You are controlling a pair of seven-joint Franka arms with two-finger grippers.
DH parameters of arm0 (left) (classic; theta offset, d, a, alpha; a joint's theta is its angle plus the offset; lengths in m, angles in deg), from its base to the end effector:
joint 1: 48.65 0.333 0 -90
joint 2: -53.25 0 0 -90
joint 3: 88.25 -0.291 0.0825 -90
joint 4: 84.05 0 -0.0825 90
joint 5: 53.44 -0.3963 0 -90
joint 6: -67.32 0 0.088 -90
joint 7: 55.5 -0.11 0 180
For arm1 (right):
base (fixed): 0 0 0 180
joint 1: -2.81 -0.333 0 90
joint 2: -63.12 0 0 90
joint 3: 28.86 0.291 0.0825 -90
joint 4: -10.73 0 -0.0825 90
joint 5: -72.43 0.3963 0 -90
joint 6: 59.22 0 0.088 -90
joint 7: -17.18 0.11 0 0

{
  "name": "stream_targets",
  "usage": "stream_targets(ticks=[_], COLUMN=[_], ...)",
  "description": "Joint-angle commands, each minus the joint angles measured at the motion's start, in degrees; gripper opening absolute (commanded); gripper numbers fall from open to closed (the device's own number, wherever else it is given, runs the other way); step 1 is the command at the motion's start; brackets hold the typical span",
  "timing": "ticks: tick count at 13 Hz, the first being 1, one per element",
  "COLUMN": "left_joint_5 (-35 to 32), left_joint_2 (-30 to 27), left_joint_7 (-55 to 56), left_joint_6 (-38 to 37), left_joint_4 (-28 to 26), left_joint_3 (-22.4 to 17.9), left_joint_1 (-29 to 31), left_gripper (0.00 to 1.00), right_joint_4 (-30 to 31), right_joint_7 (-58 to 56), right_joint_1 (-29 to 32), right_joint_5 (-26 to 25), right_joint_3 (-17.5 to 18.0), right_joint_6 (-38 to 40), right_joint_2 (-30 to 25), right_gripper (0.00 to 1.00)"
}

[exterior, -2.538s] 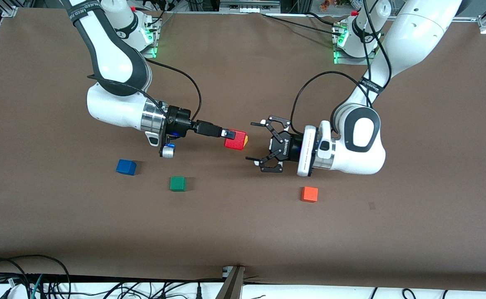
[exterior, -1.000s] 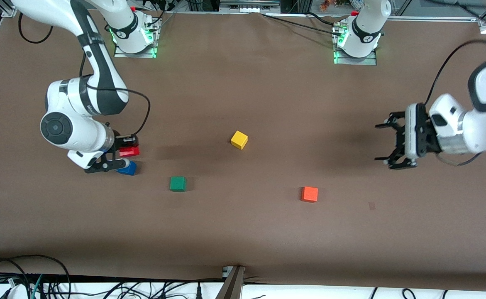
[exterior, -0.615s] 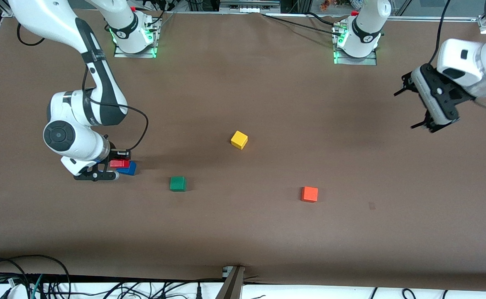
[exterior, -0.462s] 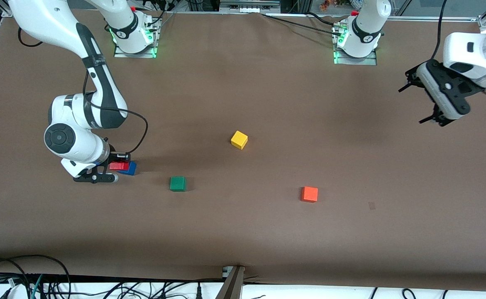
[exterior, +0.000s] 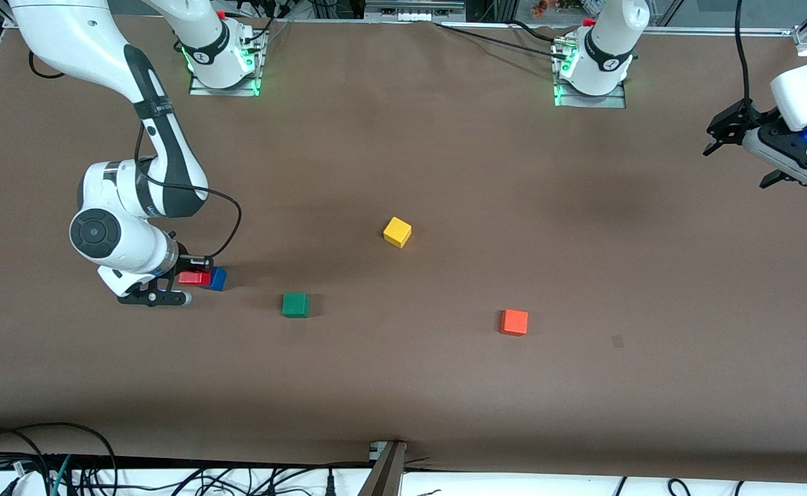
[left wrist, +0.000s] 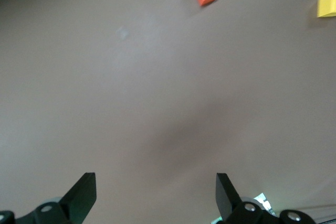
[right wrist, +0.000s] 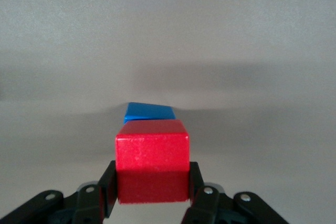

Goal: Pass red block to right arm, stack on blue
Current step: 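Open the right gripper and lift it off the stacked cubes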

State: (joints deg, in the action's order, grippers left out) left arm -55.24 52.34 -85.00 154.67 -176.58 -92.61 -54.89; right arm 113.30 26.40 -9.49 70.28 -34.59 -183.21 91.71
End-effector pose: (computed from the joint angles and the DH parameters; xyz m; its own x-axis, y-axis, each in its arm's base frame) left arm 0.5557 -0.0144 0.5803 0.8509 -0.5192 -0.0797 -0.5201 -0.8540 0.0104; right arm 0.6339 0.0743 0.2318 0.9937 -0.0193 -0.1101 -0.0088 -0.9954 0.0949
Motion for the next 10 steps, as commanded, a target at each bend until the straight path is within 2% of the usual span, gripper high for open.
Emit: stream_targets(ticks=[1,3,5,6,7,8,10], left_joint_5=[-4.1,-4.3,-4.3,-4.3,-4.3,-4.3,-3.5], left_joint_2=[-1.8,-1.9,-1.9,-1.8,-1.7,-1.9,-2.1], left_joint_7=[2.3,0.8,1.3,1.5,2.2,3.2,12.7], left_joint_6=[-0.5,-0.1,1.1,1.9,2.1,2.3,2.4], left_joint_4=[-0.7,-0.6,-0.5,-0.5,-0.5,-0.7,-1.1], left_joint_3=[-0.7,-0.7,-0.7,-0.8,-0.8,-0.8,-0.7], left_joint_1=[-1.5,-1.5,-1.4,-1.2,-1.2,-1.1,-0.5], left_gripper=[1.0,1.0,1.0,1.0,1.0,1.0,1.0], right_joint_4=[0.7,1.0,1.3,1.4,1.3,1.3,1.1], right_joint_7=[0.7,0.7,0.3,0.2,0.2,0.1,0.0], right_joint_1=[0.3,0.3,0.3,0.3,0.3,0.3,0.3], right_joint_5=[0.7,1.0,1.0,1.0,1.0,1.0,1.0], right_joint_3=[0.5,0.5,0.5,0.5,0.5,0.5,0.5], right_joint_6=[-0.6,-0.6,-0.7,-0.7,-0.6,-0.2,0.8], right_joint_2=[-0.2,-0.2,0.1,0.2,0.2,0.1,-0.5], right_gripper=[0.14,0.16,0.22,0.35,0.74,1.0,1.0])
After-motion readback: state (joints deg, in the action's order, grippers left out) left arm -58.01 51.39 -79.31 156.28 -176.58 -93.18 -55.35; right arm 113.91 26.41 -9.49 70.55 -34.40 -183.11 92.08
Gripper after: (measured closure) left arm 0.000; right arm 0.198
